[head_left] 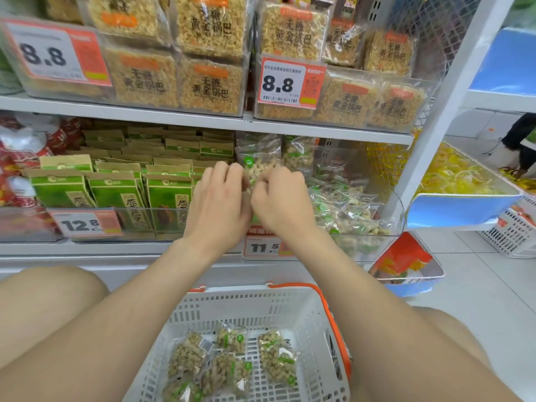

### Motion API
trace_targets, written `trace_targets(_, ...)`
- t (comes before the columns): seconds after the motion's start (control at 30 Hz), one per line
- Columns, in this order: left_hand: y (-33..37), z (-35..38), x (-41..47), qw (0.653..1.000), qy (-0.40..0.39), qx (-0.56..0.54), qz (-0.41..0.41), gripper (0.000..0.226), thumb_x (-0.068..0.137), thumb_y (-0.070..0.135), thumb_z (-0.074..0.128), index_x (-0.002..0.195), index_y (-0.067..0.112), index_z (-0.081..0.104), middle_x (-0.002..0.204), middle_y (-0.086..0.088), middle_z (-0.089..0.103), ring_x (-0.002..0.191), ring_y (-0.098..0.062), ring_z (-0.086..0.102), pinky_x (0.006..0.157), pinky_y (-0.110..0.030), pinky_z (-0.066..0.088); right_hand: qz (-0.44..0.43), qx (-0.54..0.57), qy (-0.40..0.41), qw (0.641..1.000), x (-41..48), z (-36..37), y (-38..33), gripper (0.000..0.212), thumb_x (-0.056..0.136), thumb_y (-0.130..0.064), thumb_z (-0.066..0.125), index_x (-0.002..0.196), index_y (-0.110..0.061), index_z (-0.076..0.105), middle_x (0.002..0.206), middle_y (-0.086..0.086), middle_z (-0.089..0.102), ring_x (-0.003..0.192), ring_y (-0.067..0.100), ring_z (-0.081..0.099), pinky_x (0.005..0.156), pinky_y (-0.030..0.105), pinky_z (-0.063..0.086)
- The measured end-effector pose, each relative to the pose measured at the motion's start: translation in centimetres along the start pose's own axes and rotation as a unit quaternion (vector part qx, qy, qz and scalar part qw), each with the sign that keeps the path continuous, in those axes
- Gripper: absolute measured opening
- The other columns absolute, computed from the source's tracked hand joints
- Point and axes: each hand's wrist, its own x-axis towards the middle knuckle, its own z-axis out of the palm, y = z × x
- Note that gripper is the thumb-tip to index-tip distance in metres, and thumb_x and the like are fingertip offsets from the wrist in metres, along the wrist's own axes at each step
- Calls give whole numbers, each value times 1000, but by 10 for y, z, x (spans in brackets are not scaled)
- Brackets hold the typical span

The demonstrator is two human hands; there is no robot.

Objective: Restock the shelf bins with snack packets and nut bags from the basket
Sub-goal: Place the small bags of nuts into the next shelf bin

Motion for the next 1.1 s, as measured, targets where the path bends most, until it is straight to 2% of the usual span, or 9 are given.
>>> trace_targets(0.13,-17,-17,-22,998,-37,17,-46,15,92,27,62,93,21,49,73,3,58,70,-31,55,57,-38,38,-41,-1,-69,997,-22,4,-8,32,80,-9,50,51,-18,38,52,5,41,52,27,41,52,31,27)
trace_targets(0.3,-39,-23,-53,974,-192,106,-62,25,95,48,55,85,25,57,73,0,63,74,-33,65,59,-34,38,-81,-82,-254,960,-45,24,-8,30,84,-9,48,55,-18,45,58,10,46,58,35,51,54,36,43)
trace_targets(0.4,-46,-15,-74,927,-344,148,-19,23,95,44,50,89,24,61,87,-3,69,84,-34,69,61,-34,44,-91,-115,-404,903,-64,44,-3,28,85,-1,43,64,-15,56,57,15,60,44,24,65,48,36,57)
trace_targets(0.5,-57,3,-99,853,-496,164,4,13,97,33,53,94,23,60,103,-3,69,91,-30,68,67,-36,50,-98,-169,-493,848,-83,77,10,27,91,-3,45,70,-18,54,67,6,56,58,25,67,56,36,56)
trace_targets(0.67,-89,25,-129,743,-643,185,-3,32,103,21,49,130,20,68,141,-1,62,115,-27,65,93,-37,55,-89,-242,-526,810,-101,137,41,26,94,-8,51,69,-16,48,78,5,51,74,28,57,66,34,46)
trace_targets(0.73,-102,29,-136,718,-669,195,-10,35,103,14,47,133,19,66,135,0,65,115,-25,65,94,-39,56,-66,-246,-536,805,-106,161,52,22,93,-6,51,74,-17,51,87,7,56,74,25,57,69,35,50)
trace_targets(0.93,-128,38,-152,703,-681,202,-34,44,103,7,46,144,19,58,140,-4,61,117,-24,63,84,-32,50,-47,-237,-574,782,-140,230,70,22,95,2,50,79,-13,54,101,11,63,85,27,61,76,40,54)
trace_targets(1.03,-132,41,-159,697,-690,189,-47,42,104,9,47,144,18,56,144,-6,58,114,-23,63,87,-34,50,-88,-251,-591,762,-161,259,74,28,94,4,55,117,-9,65,120,11,67,104,31,67,83,40,56)
trace_targets(1.1,-135,43,-163,691,-697,182,-57,43,105,9,47,147,18,52,146,-6,55,110,-23,61,83,-34,50,-121,-241,-579,770,-174,280,77,36,94,3,55,127,-11,62,126,12,64,107,33,67,86,42,56)
